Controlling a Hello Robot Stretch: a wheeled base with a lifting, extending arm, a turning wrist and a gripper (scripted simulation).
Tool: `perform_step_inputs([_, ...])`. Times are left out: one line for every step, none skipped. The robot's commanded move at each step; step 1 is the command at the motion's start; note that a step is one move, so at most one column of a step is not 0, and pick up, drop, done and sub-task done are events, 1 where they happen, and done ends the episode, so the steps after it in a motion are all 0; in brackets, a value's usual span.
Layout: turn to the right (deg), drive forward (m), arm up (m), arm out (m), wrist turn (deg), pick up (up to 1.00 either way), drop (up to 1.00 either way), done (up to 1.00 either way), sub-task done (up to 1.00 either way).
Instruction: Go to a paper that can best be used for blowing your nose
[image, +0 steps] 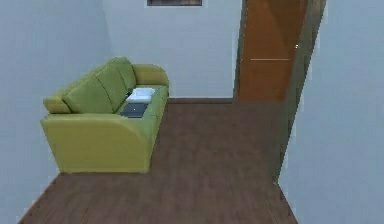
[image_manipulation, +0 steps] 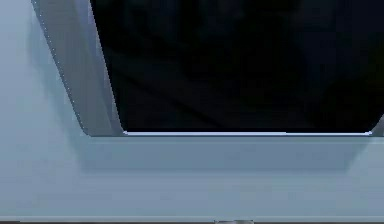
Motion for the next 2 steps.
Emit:
perform_step_inputs([6.0, 0.0, 0.0, 0.0, 0.0, 0.0, 0.0, 0.0, 0.0])
perform_step_inputs([0.0, 1.0, 0.0, 0.0, 0.0, 0.0, 0.0, 0.0, 0.0])
